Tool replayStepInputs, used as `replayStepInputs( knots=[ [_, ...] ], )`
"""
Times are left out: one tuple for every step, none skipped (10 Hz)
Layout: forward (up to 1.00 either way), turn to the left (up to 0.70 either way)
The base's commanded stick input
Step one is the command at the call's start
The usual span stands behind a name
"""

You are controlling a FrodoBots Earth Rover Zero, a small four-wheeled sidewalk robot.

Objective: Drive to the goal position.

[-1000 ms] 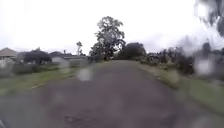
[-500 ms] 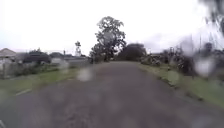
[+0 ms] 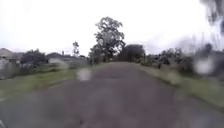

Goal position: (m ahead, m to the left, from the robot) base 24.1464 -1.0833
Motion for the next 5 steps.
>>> replayStepInputs(
  knots=[
    [1.0, 0.0],
    [1.0, 0.0],
    [1.0, 0.0],
    [1.0, 0.0],
    [1.0, 0.0]
  ],
)
